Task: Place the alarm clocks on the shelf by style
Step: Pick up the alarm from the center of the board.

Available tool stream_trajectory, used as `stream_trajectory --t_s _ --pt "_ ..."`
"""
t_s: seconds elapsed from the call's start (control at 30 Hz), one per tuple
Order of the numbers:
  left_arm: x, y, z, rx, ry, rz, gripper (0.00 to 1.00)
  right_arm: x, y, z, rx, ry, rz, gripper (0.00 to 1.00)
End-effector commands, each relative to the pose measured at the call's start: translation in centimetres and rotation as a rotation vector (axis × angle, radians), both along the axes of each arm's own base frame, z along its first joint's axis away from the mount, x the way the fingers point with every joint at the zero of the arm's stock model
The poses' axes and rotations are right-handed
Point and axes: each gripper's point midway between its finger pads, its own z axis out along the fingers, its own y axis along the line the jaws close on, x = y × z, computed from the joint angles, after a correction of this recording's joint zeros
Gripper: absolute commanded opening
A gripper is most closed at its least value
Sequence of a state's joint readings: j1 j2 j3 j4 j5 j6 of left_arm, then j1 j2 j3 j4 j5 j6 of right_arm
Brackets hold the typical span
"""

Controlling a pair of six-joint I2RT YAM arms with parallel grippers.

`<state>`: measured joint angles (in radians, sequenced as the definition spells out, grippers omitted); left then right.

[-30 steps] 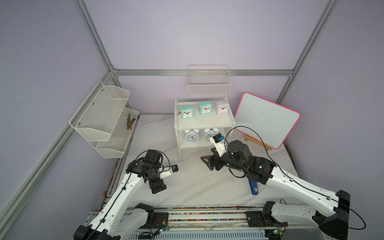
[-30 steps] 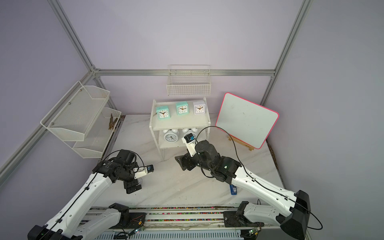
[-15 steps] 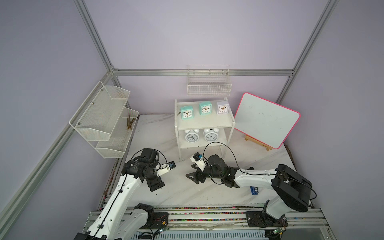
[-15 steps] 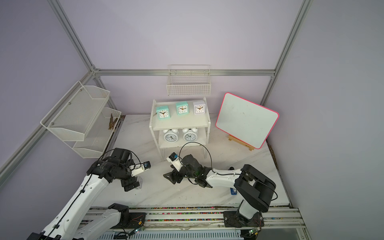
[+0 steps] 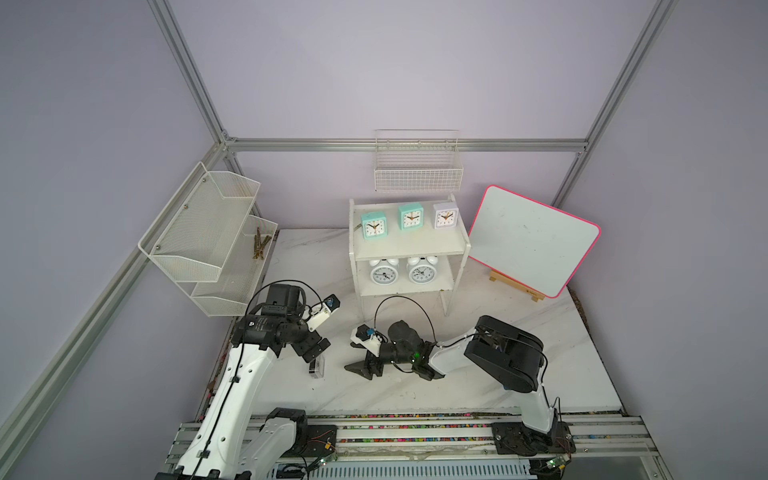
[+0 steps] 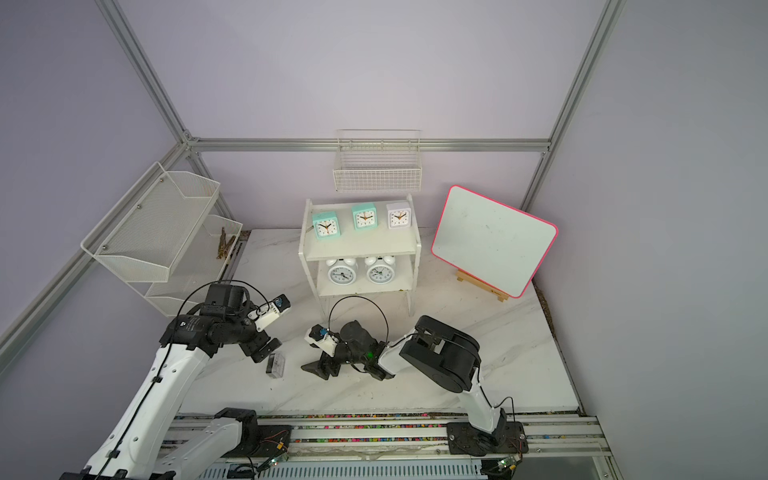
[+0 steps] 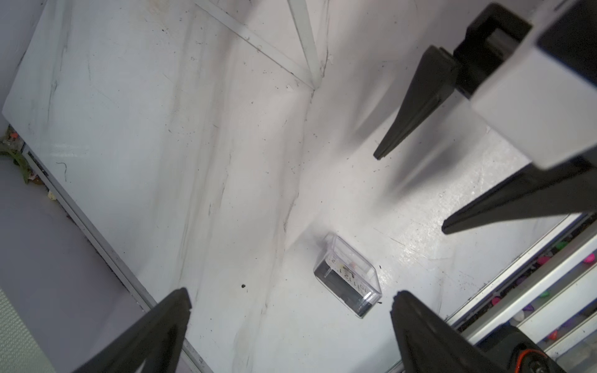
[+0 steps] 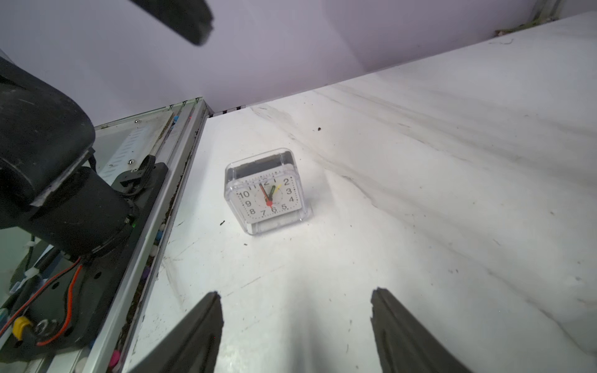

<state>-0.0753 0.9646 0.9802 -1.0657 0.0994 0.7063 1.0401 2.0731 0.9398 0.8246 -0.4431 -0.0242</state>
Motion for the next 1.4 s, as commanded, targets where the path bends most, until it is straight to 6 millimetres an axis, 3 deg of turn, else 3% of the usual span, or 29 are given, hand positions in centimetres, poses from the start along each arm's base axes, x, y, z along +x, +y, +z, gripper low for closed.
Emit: stream_trajectory --t_s 0.0,0.4,0.67,1.17,1.33,1.37 --pt "1.4 -0.3 2.2 -0.078 -0.083 0.059 1.00 -0.6 2.0 1.1 0.040 -0.074 0.041 0.79" --pt "1.8 -0.2 1.8 -0.100 -0.101 0.093 1.00 -2.0 6.3 -0.7 -0.016 -0.111 0.112 0.90" --pt "2.0 -0.1 1.5 -0.093 -0.106 0.093 1.00 -1.6 7.9 -1.7 -0.027 -0.099 0.119 0.92" --pt "2.1 0.0 1.1 -0.087 -0.107 0.093 1.00 -1.4 8.8 -2.3 -0.022 -0.086 0.124 0.78" --pt "2.2 0.0 1.0 -0.090 -0.109 0.093 1.00 -1.5 8.6 -1.9 -0.022 -0.091 0.129 0.68" --pt "2.2 -0.1 1.0 -0.090 -0.109 0.092 1.00 -1.5 8.5 -1.8 -0.022 -0.098 0.127 0.61"
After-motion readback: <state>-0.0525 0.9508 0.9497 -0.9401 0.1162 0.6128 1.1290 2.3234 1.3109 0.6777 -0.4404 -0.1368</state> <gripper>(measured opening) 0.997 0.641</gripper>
